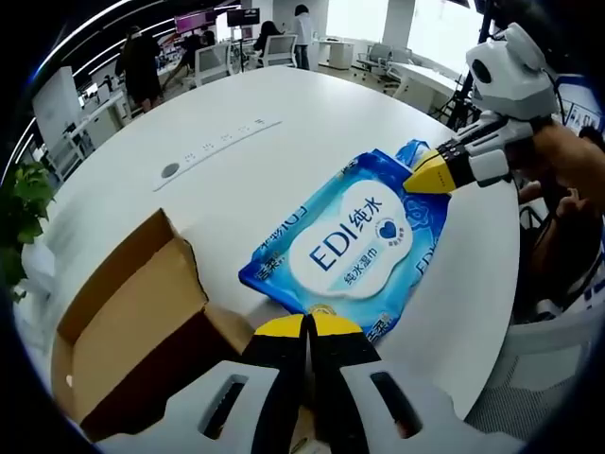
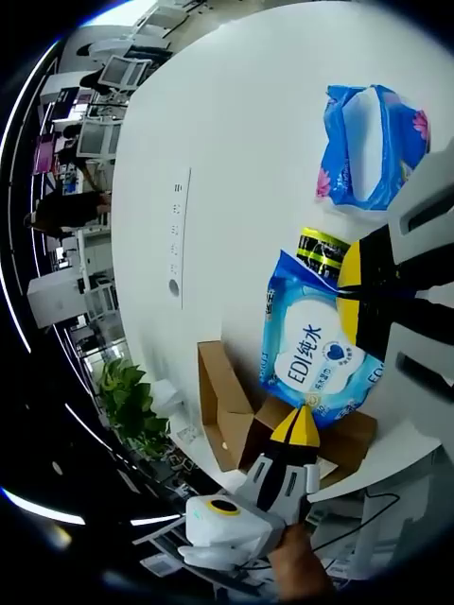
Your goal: Operate the shoe box by opening the lid, removing the specified soft item, and placing it in the target area until the item is outside and the box remains undamaged.
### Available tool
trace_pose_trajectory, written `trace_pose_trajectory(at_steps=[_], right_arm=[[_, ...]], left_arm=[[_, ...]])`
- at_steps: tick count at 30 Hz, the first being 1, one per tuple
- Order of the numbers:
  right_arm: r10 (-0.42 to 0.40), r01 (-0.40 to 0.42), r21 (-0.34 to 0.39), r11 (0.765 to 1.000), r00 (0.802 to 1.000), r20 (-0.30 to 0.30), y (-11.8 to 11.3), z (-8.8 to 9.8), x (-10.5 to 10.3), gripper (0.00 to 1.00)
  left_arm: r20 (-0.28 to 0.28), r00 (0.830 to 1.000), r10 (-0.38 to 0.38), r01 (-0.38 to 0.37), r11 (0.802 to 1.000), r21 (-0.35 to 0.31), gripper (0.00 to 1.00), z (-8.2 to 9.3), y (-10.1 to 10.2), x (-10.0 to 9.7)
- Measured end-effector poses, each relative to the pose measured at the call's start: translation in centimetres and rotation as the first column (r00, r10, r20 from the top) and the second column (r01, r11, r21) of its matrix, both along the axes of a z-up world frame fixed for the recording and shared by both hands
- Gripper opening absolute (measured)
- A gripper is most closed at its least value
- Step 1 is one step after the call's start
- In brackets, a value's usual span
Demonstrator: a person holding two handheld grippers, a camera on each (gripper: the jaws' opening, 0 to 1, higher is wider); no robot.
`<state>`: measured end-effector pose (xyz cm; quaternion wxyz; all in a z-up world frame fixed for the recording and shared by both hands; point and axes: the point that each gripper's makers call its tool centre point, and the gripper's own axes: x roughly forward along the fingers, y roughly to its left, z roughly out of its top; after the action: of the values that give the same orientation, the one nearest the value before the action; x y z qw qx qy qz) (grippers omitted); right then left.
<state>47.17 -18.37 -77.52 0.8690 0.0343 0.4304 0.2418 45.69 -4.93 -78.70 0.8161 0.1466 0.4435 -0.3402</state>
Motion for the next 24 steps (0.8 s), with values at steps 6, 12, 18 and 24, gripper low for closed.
trace_pose_trajectory(at_steps=[6,12,18,24], right_arm=[[-0.006,0.006,-0.004,1.0,1.0,-0.005,-0.3,-0.8,0.4,0.0],[-0.002,0.002,-0.01,1.0,1.0,-0.005,-0.5,-1.3,0.6,0.0],[0.001,-0.001,-0.013,1.0,1.0,-0.012,-0.8,-2.2,0.7,0.0],[0.005,-0.005,-0.014,1.0,1.0,-0.017,-0.9,-3.0,0.7,0.0]], left_arm=[[0.008,1.0,-0.013,0.013,1.0,0.014,0.0,-0.1,-0.3,0.5],[0.009,1.0,-0.029,0.029,0.999,0.029,0.0,-0.7,-0.5,0.7],[0.011,0.999,-0.04,0.039,0.998,0.041,0.0,-1.1,-0.7,0.8],[0.01,0.999,-0.049,0.048,0.997,0.054,0.0,-1.4,-0.8,0.9]])
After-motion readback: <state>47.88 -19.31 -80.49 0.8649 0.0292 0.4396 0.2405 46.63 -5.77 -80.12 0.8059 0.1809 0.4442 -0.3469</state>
